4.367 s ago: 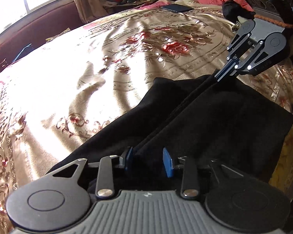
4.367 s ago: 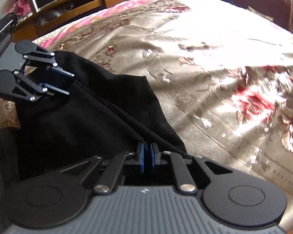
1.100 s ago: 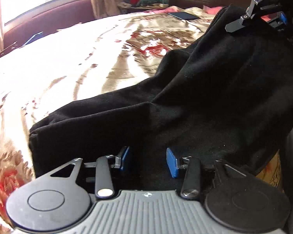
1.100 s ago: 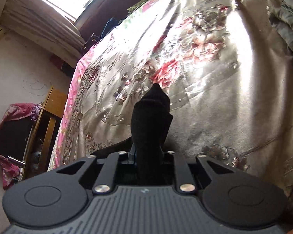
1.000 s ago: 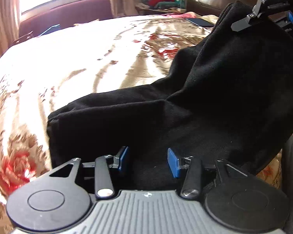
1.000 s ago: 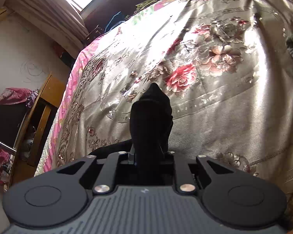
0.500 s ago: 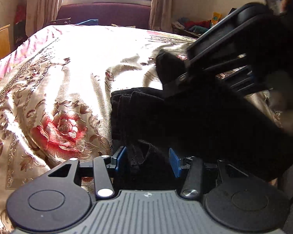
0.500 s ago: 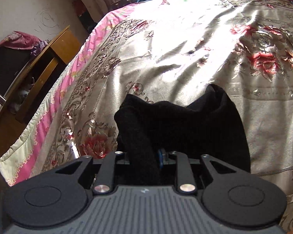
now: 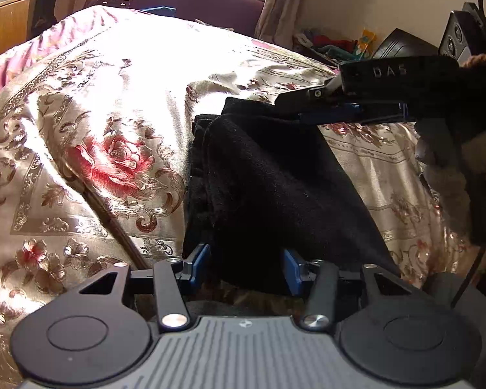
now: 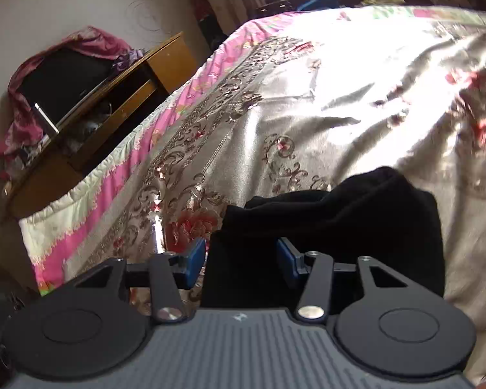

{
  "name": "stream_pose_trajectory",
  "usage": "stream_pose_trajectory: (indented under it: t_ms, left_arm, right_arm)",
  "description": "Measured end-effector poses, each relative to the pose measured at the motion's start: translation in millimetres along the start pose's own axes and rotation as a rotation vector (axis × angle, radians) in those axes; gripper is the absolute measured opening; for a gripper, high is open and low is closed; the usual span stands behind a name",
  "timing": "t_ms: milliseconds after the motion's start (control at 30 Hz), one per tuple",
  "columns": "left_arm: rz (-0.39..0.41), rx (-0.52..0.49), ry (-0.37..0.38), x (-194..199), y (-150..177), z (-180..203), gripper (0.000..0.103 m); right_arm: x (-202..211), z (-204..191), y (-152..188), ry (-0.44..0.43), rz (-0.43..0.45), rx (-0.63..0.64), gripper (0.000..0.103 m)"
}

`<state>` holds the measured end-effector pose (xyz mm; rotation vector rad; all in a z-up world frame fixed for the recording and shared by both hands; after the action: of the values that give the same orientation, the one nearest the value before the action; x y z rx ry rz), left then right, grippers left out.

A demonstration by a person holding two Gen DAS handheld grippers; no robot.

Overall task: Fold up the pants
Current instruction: 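Open the right tool to release the folded pants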

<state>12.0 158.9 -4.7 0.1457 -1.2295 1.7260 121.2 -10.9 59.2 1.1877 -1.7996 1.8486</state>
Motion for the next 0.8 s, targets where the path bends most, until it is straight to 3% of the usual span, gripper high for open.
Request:
stream_pose_trajectory:
  t_ms: [100, 200, 333, 433, 567, 667, 800]
  left_arm:
    - [-0.011, 0.019, 0.015, -4, -3, 1, 0.061]
    - [-0.022, 0.038, 0.018, -10, -6, -1, 0.061]
    - [-0.029, 0.045, 0.019, -15, -7, 1, 0.061]
    - [-0.03, 0.026, 0.018, -16, -8, 3, 0.061]
    - [-0.038, -0.001, 0.003, -18, -9, 4, 0.061]
    - [-0.035, 0.006, 0.016, -18, -9, 3, 0.061]
    - [-0.034, -0.006, 0.033, -19, -8, 3, 0.061]
  right_arm:
    - [-10, 1, -8, 0.008, -0.006, 0.256, 0.05]
    - [-25, -7, -10, -0.066, -0.067, 0.437, 0.05]
    - [-29, -25, -9, -0.217, -0.11, 0.562, 0.049]
    - [-39, -38, -10, -0.282, -0.126, 0.631, 0.047]
    - [-68, -51, -11, -0.328, -0.236, 0.67, 0.048]
    - [-75, -53, -17, -0.356, -0.321, 0.637, 0.006]
    - [-60, -46, -28, -0.326, -0.345, 0.602, 0.004]
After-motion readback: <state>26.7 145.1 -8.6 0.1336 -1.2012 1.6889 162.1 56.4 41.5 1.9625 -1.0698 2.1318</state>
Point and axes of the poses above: each gripper's, at about its wrist camera, not at the fingertips, and x roughly against the way its jaws point, z to its right, y to its underside, the point moved 5 cm from there along -x, roughly the way its jaws point, and after that the axes turned 12 degrees about y, right-handed, at the moved point
